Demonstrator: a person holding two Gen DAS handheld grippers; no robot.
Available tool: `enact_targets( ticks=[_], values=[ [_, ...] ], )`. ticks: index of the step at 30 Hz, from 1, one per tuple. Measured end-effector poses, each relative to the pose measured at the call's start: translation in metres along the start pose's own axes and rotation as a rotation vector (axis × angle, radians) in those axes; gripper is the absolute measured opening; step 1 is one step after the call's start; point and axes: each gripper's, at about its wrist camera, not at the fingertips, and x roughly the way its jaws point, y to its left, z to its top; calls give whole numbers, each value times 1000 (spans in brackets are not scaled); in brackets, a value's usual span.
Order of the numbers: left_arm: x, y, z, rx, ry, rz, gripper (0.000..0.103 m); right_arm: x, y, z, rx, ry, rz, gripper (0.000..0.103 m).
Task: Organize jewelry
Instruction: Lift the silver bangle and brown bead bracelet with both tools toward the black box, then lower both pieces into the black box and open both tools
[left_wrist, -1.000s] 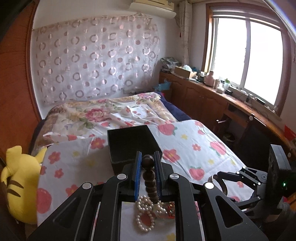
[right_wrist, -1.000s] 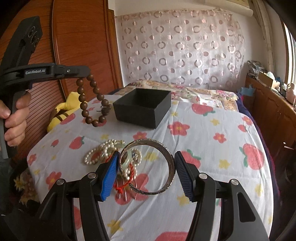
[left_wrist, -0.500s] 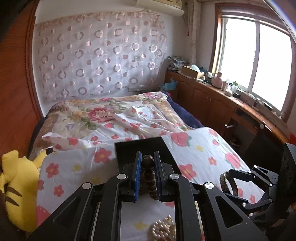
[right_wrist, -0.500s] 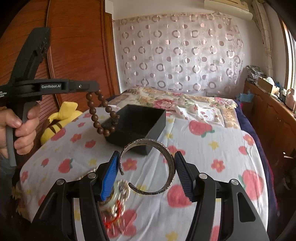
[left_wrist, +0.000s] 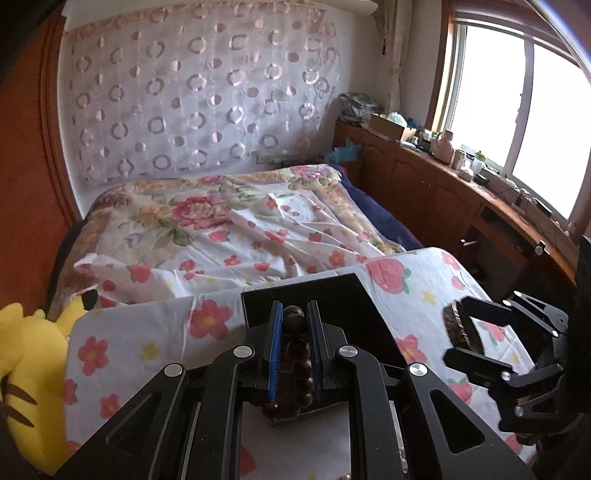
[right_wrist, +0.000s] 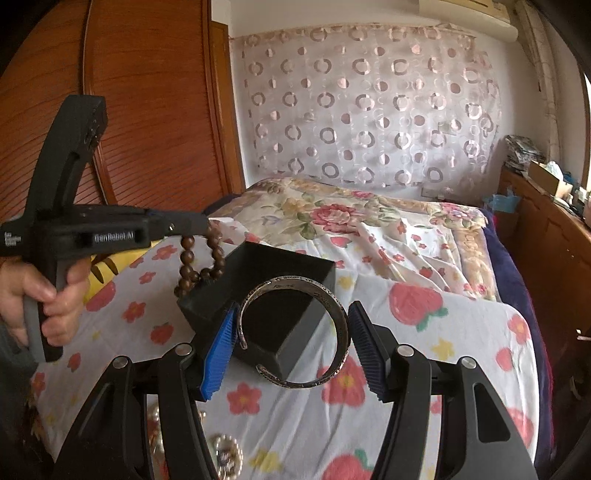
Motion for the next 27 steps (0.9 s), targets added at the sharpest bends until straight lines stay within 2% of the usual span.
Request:
enact_targets(
  ticks=[9,17,20,23,27],
  values=[
    [0,-10,18,19,-39,-48,12,22,6,13,-27,15,23,63],
    [29,6,4,-12,25,-31,13,48,7,13,-41,53,42,63],
    [35,12,-6,-16,40,-8,31,61,6,11,-35,74,55,63],
    [32,17,-15,-19,43,6,34,71,6,13,-31,87,65,63],
    [20,22,-24,-32,25,24,48,78,9,17,-35,87,80,63]
  ],
)
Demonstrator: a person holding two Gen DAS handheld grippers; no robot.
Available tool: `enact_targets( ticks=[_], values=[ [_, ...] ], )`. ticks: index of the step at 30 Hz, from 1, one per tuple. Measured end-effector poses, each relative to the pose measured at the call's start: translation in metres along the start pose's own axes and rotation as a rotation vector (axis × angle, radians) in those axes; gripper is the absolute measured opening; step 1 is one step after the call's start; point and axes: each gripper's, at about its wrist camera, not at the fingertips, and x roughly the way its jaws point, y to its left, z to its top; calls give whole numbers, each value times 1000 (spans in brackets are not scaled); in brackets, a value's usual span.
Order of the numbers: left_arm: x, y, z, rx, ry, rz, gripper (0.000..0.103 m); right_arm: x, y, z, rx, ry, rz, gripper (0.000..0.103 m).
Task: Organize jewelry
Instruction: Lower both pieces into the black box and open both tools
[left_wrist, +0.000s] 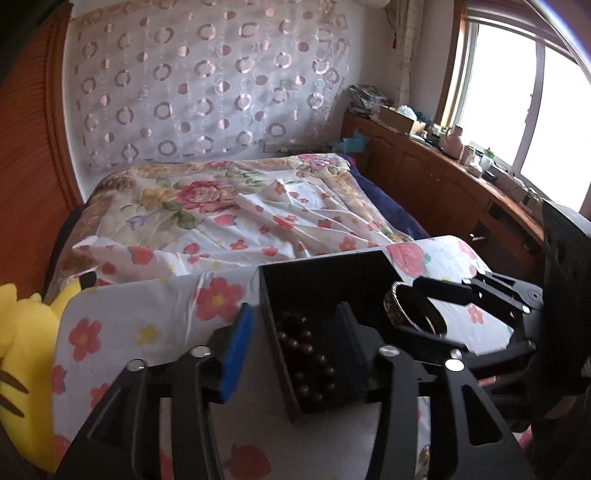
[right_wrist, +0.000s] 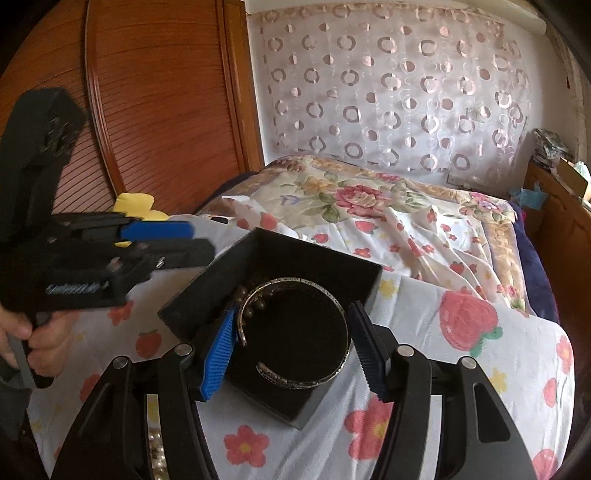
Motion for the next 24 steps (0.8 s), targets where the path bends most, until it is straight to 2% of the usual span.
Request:
enact_targets(
  ticks=[2,6,8,13,16,24],
  values=[
    [-8,1,-8,-3,-6,14,51,2,2,1,-4,1,4,63],
    [-21,1,-22,4,-22,43,65,7,6,5,-20,7,8,63],
    [-27,0,-29,7,-27,57,69,6,7,5,-24,3,6,65],
    [-43,-2,-42,13,-35,77,70,-3,11,7,-31,-7,11,66],
    [-56,-5,-51,5,-46,62,77,-20,14,6,-33,-27,1,66],
    [-76,-22,-78,15,-51,40,83,-70,18,-24,-16,-53,-25,66]
  ],
)
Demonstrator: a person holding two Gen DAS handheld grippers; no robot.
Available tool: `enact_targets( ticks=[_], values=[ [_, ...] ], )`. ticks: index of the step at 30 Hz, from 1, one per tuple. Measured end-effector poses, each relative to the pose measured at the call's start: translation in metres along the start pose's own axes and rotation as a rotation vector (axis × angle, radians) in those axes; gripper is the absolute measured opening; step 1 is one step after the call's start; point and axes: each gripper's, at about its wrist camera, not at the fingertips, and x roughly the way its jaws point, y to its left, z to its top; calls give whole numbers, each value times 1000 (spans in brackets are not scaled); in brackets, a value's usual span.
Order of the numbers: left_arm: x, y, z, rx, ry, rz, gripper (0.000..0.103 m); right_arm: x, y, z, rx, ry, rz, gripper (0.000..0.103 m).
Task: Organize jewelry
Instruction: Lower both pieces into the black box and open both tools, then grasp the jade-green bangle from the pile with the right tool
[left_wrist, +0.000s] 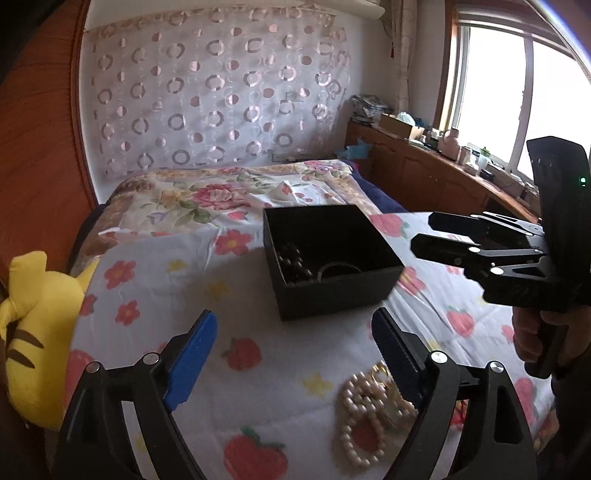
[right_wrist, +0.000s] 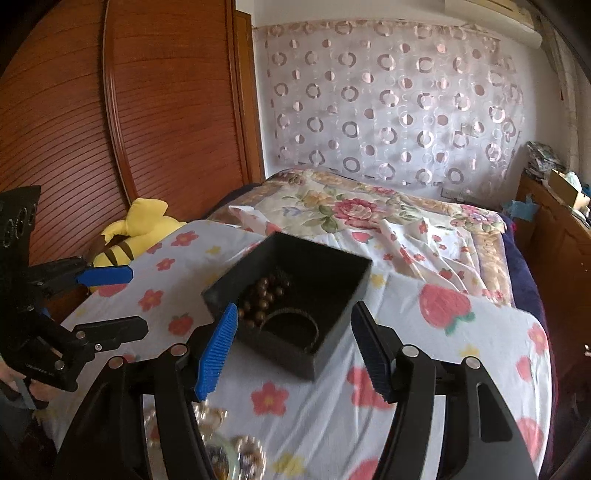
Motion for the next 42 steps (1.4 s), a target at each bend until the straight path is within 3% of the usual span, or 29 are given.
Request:
enact_targets(
  ticks=[16,20,22,27,32,34,42],
  values=[
    [-13,-19,-55,-1,50,-2,83,-37,13,-72,21,59,-8,59],
    [-15,-19,-66,-3,60,3,83,-29,14,-84,45,96,34,46],
    [-17,-19,-70,-7,63,3,83,-22,16,-88,56,121,51,33],
    [-22,-19,-80,-19,67,2,83,0,24,-92,61,184,93,26],
    [-27,-18,-87,-24,65,9,83,10,35,-92,25,220,74,21],
    [-30,-17,-88,-27,61,7,83,7,35,-91,21,219,78,12],
    [-31,-18,-91,-20,67,1,83,-36,49,-71,-76,93,34,11]
  ],
)
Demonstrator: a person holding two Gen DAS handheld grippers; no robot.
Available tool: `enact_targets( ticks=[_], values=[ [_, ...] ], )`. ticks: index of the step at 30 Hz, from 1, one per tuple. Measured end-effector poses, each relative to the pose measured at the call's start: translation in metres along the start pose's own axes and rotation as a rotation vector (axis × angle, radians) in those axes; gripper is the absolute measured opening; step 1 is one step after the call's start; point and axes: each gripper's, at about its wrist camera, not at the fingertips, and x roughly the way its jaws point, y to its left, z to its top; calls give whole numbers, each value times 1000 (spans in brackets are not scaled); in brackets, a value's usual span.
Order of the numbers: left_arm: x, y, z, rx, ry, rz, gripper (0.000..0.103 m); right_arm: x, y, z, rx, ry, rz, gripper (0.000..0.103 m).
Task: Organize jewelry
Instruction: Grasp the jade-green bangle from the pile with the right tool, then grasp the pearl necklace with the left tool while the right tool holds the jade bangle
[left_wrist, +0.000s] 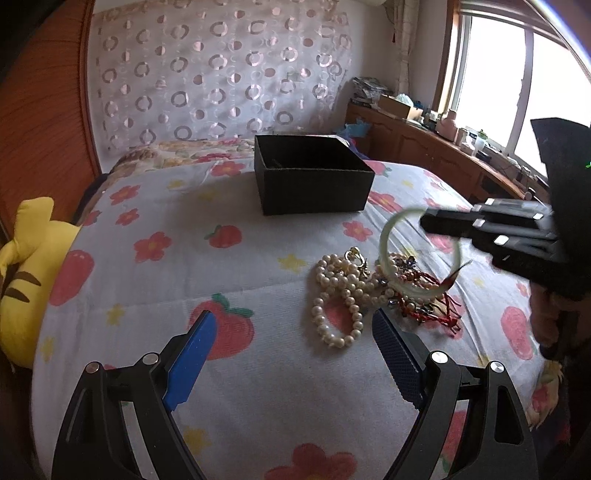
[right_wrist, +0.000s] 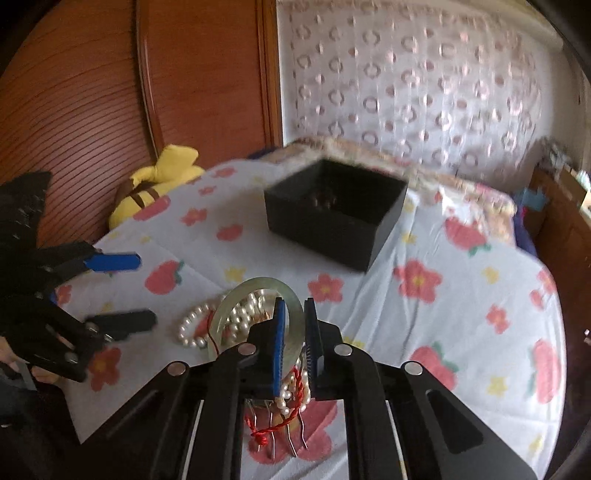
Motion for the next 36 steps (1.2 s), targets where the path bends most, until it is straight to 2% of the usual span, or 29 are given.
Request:
enact_targets(
  ticks=[5,8,13,17,26,28,29,36],
  values=[
    [3,-7,-1,13,23,-22,83,-27,1,14,-23,-80,-53,11],
    [10,-12,2,18,45,-35,82,-34,-2,17,-24,-91,-61,11],
    [24,-22,6,47,92,-38,54,-36,-11,11,-5,-82,-74,12],
    [31,-21,13,42,100,-40,24,-33,-17,6,15,-76,-78,12],
    [46,-22,17,71,132,8,22,-29,-18,-1,21,-68,-71,12],
    [46,-23,18,86,136,12,7,-29,-18,-2,22,-68,-71,12],
    [46,-25,18,95,136,13,7,-29,-18,-2,21,-68,-73,12],
    [10,-27,33,92,26,-13,6,-29,-17,-2,19,-73,-75,12]
  ],
)
